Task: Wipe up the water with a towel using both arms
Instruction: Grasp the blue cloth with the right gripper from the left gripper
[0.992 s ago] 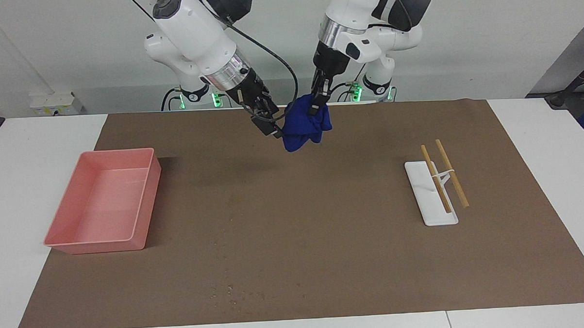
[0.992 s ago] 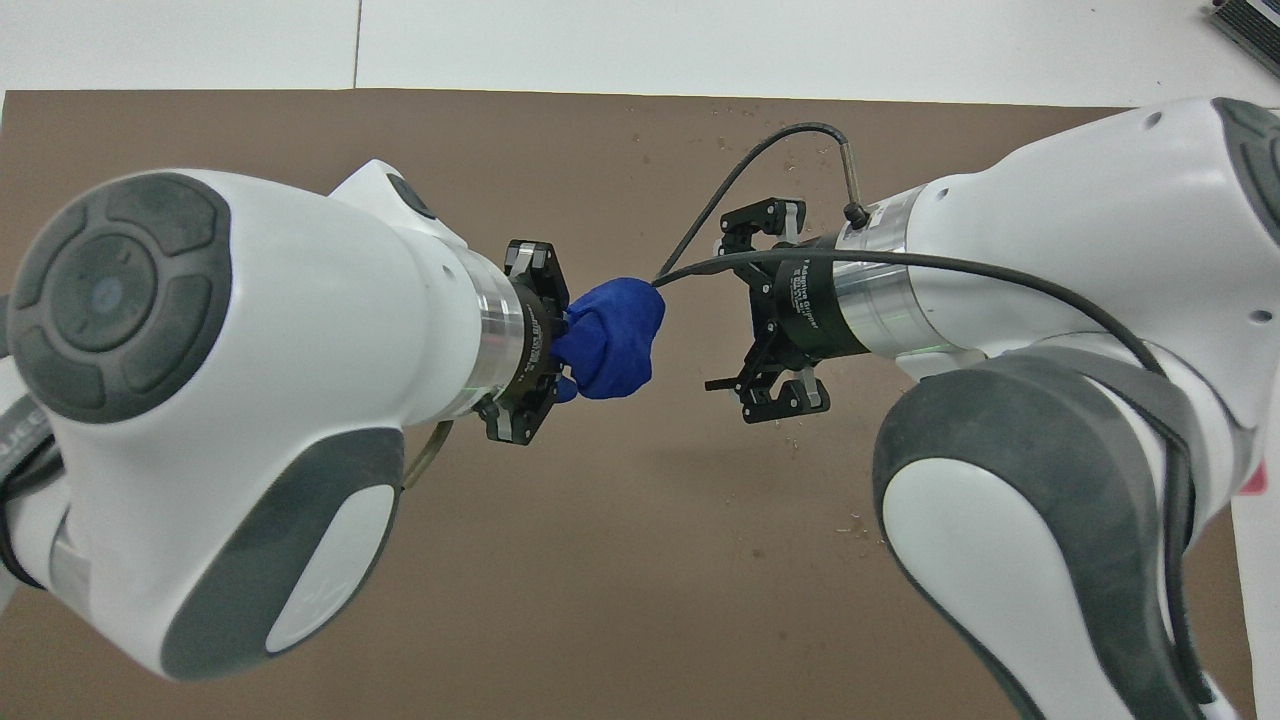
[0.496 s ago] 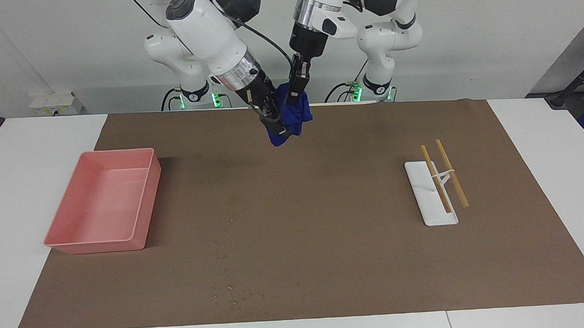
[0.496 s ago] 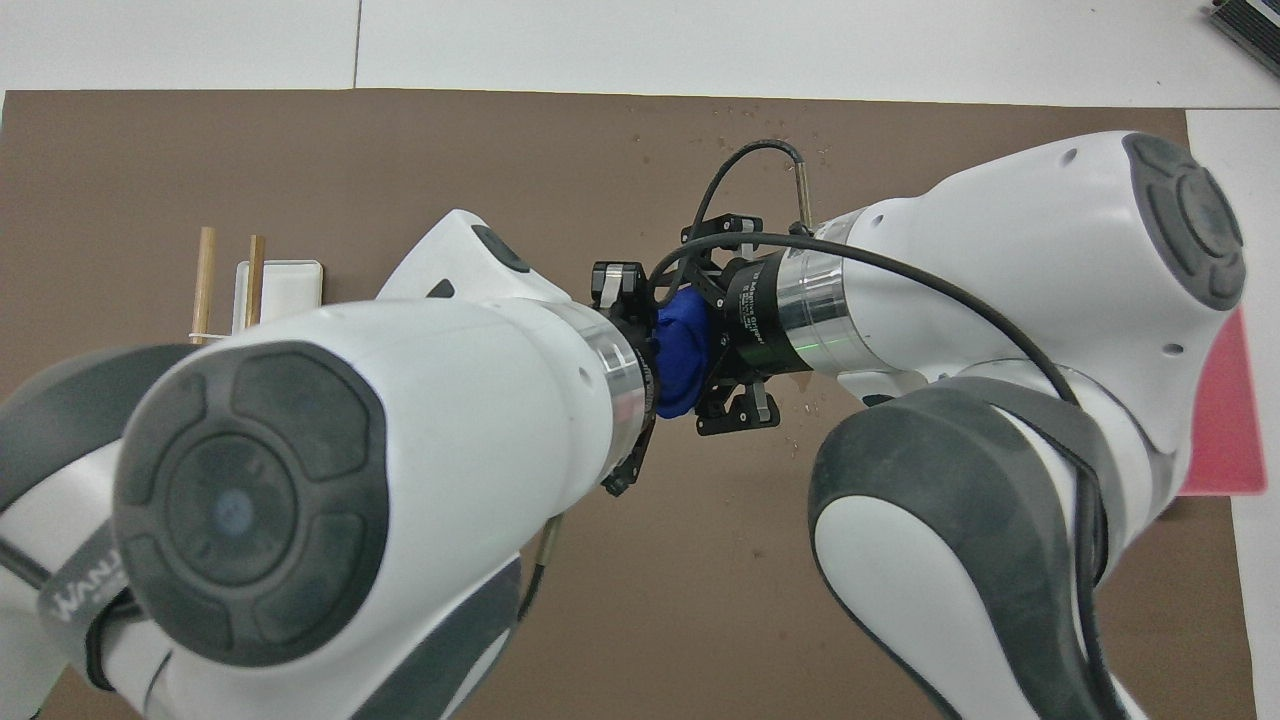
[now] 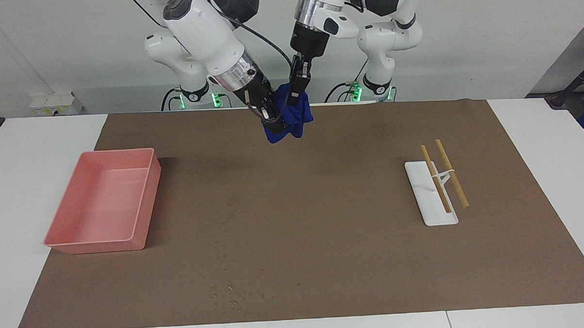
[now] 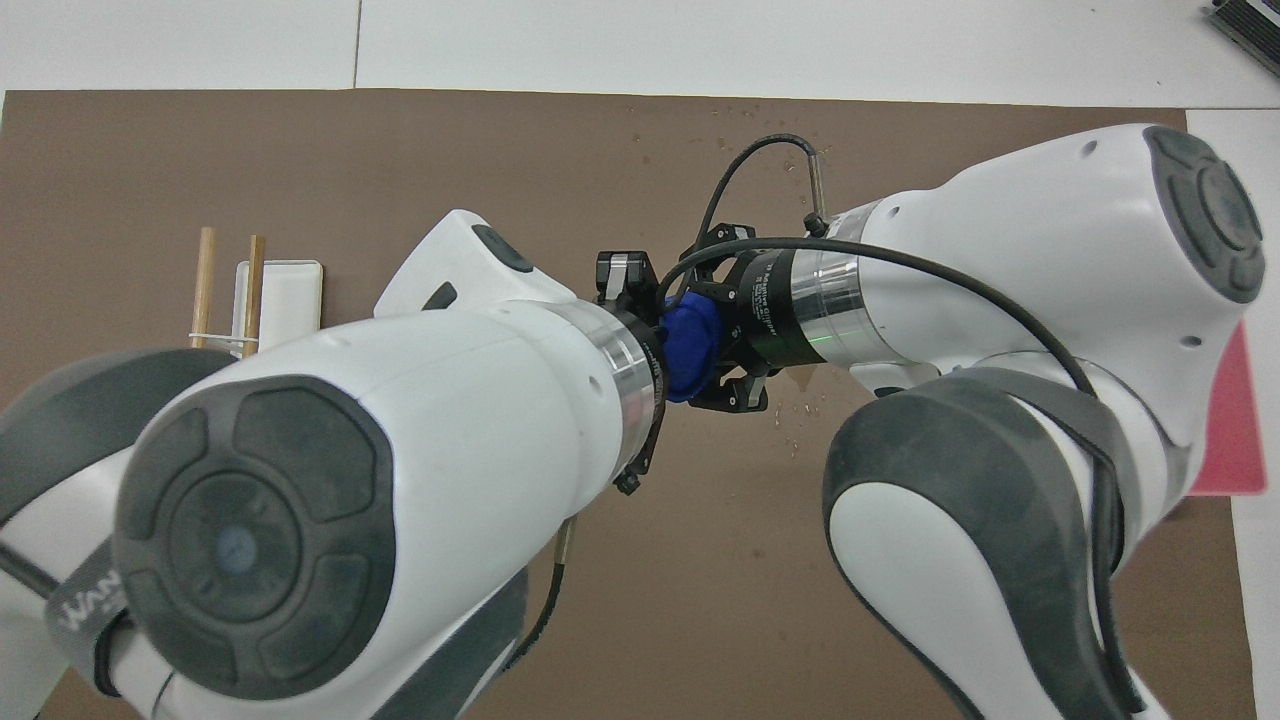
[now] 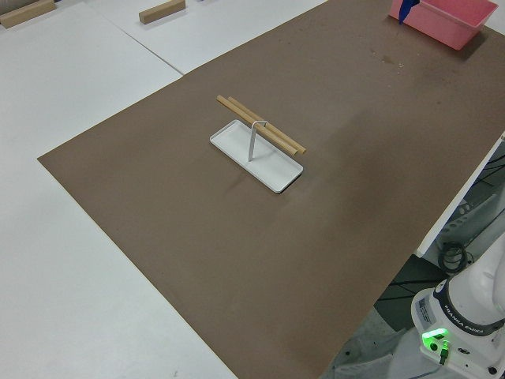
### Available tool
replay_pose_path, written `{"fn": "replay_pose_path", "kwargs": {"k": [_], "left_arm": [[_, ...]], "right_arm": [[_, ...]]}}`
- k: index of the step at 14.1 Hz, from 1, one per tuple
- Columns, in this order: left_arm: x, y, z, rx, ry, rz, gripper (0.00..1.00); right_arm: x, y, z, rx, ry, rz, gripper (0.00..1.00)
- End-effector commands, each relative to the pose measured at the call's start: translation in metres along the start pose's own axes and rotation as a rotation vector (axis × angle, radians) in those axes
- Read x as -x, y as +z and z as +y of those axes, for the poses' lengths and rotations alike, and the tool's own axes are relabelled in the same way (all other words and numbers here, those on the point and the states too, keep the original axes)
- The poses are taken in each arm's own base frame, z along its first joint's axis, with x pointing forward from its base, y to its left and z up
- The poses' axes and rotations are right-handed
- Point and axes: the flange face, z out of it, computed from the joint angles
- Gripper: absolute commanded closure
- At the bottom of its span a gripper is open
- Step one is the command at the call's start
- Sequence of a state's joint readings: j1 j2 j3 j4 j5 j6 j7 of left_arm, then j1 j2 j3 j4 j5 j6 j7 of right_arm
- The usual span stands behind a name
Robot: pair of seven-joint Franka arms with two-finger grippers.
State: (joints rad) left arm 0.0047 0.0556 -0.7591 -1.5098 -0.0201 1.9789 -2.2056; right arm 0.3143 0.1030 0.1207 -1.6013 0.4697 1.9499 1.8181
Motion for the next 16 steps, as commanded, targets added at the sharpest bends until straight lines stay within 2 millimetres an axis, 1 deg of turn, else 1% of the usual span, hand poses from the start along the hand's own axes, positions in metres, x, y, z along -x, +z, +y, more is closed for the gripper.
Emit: {"fn": "replay_pose_path", "kwargs": {"k": [1, 3, 8, 9, 10, 11, 12, 14, 16], "left_arm": [[0.008, -0.003, 0.001, 0.013, 0.001, -0.014, 1.00], [0.007, -0.003, 0.001, 0.015, 0.001, -0.014, 1.00], [0.007, -0.003, 0.001, 0.014, 0.003, -0.013, 1.00], [0.007, -0.003, 0.001, 0.012, 0.003, -0.012, 0.92], [0.007, -0.002, 0.001, 0.009, 0.004, -0.012, 0.59], [0.005, -0.002, 0.001, 0.008, 0.000, -0.009, 0.16], [0.003, -0.001, 0.002, 0.003, -0.002, -0.003, 0.00], [0.000, 0.000, 0.003, 0.001, -0.007, 0.002, 0.00], [-0.007, 0.002, 0.004, -0.022, -0.004, 0.026, 0.00]], "right_arm": [[0.000, -0.005, -0.005, -0.022, -0.008, -0.027, 1.00], [0.000, -0.006, -0.004, -0.027, -0.060, -0.021, 1.00], [-0.004, -0.011, -0.007, -0.036, -0.071, 0.004, 1.00], [-0.006, -0.010, -0.007, -0.038, -0.089, 0.042, 1.00], [-0.008, -0.011, -0.008, -0.047, -0.102, 0.069, 1.00], [-0.009, -0.010, -0.008, -0.053, -0.104, 0.075, 1.00], [-0.017, -0.011, -0.011, -0.059, -0.113, 0.078, 1.00], [-0.039, -0.014, -0.018, -0.076, -0.152, 0.090, 1.00], [-0.071, -0.012, -0.025, -0.099, -0.193, 0.107, 1.00]]}}
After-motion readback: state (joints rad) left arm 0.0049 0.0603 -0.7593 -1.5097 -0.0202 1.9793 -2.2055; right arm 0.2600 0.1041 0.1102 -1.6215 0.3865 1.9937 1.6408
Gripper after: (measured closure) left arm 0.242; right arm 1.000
